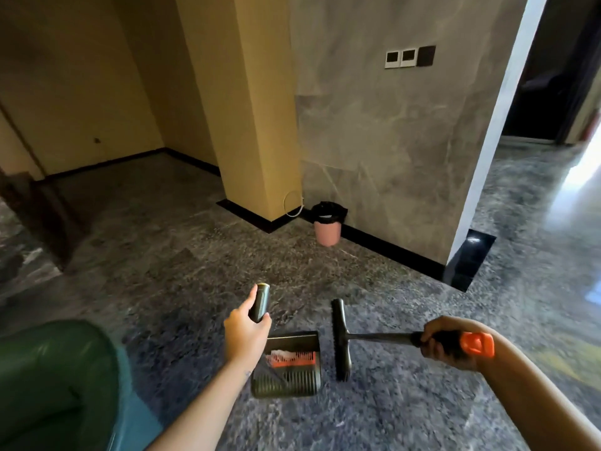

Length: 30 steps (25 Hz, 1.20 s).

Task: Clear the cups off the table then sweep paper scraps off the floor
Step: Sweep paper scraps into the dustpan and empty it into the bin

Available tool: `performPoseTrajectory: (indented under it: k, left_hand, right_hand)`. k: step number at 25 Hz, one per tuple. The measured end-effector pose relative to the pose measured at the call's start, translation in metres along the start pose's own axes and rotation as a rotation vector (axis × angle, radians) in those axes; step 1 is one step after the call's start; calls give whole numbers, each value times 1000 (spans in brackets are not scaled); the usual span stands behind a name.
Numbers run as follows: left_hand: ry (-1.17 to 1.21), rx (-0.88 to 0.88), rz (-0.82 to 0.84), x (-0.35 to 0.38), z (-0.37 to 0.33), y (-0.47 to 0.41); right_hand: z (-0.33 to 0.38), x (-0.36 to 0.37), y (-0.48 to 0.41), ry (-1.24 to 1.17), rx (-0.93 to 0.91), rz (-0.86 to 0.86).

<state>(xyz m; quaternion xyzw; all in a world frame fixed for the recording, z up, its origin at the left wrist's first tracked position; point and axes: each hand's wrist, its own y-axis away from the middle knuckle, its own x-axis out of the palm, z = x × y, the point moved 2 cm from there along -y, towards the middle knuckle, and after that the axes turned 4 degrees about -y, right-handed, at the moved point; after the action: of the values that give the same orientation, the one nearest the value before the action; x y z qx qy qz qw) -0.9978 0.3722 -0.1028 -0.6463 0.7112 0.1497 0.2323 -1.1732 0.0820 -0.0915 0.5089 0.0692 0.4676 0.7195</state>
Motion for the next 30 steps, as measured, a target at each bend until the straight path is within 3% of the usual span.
performPoseTrajectory:
  k: [7, 18, 25, 30]
  left_hand:
    - [-8, 59, 93, 83, -16, -242]
    - [76, -81, 122, 211, -33, -623]
    - [83, -9, 258, 276, -26, -836]
    - [23, 82, 432, 321, -17, -995]
  right_hand:
    - [172, 44, -148, -85, 5, -42]
    - [484, 113, -411, -68, 1, -162]
    - [613, 167, -535, -67, 39, -286]
    - [675, 215, -613, -215, 9, -393]
